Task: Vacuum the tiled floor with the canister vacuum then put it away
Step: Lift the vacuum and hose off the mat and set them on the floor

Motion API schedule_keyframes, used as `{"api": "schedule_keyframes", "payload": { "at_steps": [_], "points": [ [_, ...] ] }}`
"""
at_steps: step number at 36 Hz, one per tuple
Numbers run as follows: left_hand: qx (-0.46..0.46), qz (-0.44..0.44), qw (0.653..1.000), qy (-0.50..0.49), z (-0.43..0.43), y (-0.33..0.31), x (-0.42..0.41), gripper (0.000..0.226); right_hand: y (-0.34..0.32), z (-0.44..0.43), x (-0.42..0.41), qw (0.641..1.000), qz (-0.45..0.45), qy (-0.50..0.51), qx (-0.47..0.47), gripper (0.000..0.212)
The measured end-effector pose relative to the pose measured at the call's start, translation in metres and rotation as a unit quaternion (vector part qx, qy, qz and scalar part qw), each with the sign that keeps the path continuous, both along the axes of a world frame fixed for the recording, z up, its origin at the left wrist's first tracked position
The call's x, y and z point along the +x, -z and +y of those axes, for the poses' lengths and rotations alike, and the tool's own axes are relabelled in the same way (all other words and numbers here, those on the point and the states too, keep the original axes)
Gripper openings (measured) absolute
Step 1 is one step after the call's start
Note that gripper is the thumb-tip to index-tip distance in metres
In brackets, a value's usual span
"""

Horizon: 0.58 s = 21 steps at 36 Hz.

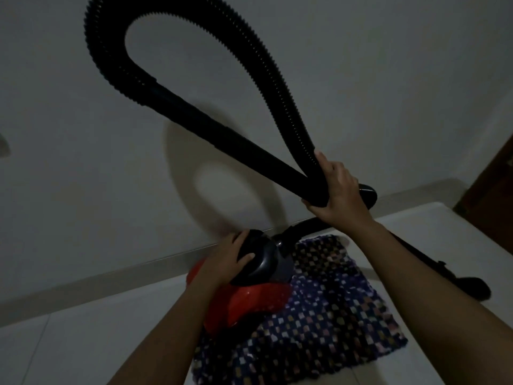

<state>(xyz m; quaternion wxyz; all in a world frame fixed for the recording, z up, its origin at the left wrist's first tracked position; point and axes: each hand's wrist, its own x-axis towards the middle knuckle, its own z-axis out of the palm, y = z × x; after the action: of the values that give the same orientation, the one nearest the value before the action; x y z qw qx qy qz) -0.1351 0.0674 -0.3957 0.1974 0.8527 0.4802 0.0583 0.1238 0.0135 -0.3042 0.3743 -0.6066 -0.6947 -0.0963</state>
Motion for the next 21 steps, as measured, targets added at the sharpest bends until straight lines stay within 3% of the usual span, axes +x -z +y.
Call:
{"api": "schedule_keyframes", "payload": {
  "at_steps": [2, 7, 10, 13, 16, 21],
  "points": [
    [-0.002, 0.019, 1.0, 0.011, 0.009, 0.008, 0.002, 0.07, 0.008, 0.002, 0.002, 1.0, -0.01, 0.009, 0.002, 0.096],
    [-0.056, -0.06, 0.997, 0.012, 0.016, 0.012, 0.0, 0.063, 0.028, -0.001, 0.007, 0.999, -0.037, 0.022, -0.028, 0.106],
    [-0.086, -0.053, 0.994, 0.042, 0.007, 0.001, 0.0, 0.06, 0.025, -0.01, 0.007, 0.996, -0.047, 0.03, -0.065, 0.108],
    [-0.126, -0.051, 0.989, 0.057, -0.017, -0.014, -0.001, 0.061, 0.003, -0.025, 0.005, 0.994, -0.043, 0.033, -0.099, 0.103],
    [-0.165, -0.072, 0.983, 0.031, -0.039, -0.041, -0.008, 0.06, -0.032, -0.045, 0.0, 0.99, -0.021, 0.033, -0.134, 0.11],
    [-0.185, -0.058, 0.981, 0.025, -0.066, -0.125, -0.022, 0.059, -0.114, -0.076, -0.02, 0.988, 0.031, 0.046, -0.141, 0.086]
  ]
}}
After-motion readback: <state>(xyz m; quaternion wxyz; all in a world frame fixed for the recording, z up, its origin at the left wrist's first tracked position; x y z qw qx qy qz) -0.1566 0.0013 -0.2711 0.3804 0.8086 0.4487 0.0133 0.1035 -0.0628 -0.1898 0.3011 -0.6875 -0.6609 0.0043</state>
